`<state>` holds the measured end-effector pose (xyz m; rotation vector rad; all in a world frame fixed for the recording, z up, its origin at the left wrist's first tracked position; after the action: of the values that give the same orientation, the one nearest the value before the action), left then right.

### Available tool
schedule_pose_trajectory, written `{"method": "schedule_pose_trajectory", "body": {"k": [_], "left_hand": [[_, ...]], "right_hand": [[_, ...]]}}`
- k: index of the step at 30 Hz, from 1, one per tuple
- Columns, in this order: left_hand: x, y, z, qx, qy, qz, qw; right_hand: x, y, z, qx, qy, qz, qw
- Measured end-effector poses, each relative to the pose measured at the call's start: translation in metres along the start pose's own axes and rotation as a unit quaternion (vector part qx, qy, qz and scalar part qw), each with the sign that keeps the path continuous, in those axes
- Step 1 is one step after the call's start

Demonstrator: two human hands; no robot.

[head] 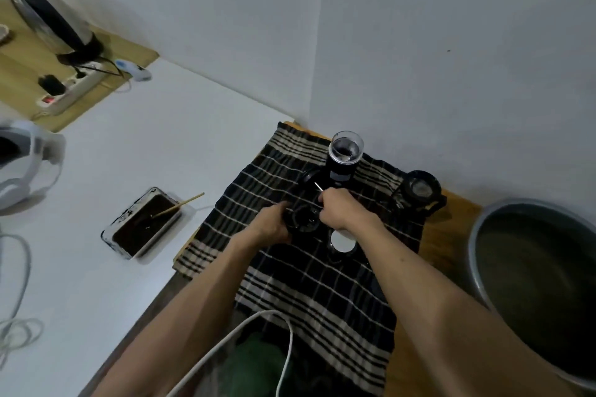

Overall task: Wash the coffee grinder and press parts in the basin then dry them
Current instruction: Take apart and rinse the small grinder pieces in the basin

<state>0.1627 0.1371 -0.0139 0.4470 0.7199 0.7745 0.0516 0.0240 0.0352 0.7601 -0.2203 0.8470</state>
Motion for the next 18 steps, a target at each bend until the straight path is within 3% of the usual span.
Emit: {"method": "schedule_pose_trajectory", "body": {"k": [5,10,15,18], "left_hand": [[0.003,-0.016,-0.019,0.010,0.052,-0.035,0.998],[-0.011,-0.012,0.007,-0.014,0.082,-0.082,0.993],[-0.065,0.012,0.039,-0.010,0.076,-0.146,0.986],[-0.110,0.032,0.037,0.053,0.104,-0.173,0.978]], "right_hand": [[0.001,-0.015,-0.019,0.012,-0.043,-0.040,0.998],[-0.001,-0.011,0.014,-0.023,-0.097,-0.036,0.994],[-0.012,0.017,0.069,-0.056,-0.114,-0.014,0.992],[-0.038,0.049,0.099,-0.069,-0.142,-0.022,0.987]]}}
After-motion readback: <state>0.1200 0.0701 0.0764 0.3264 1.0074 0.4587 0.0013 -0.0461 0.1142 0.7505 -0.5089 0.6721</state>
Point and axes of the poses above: each hand's wrist, its own y-axis away from the middle knuckle, its own z-axis out of the back of the hand, x = y × z, the point moved 7 cm from there along -y, towards the middle knuckle, and after that the axes turned 10 degrees about z, right-handed, at the moved point
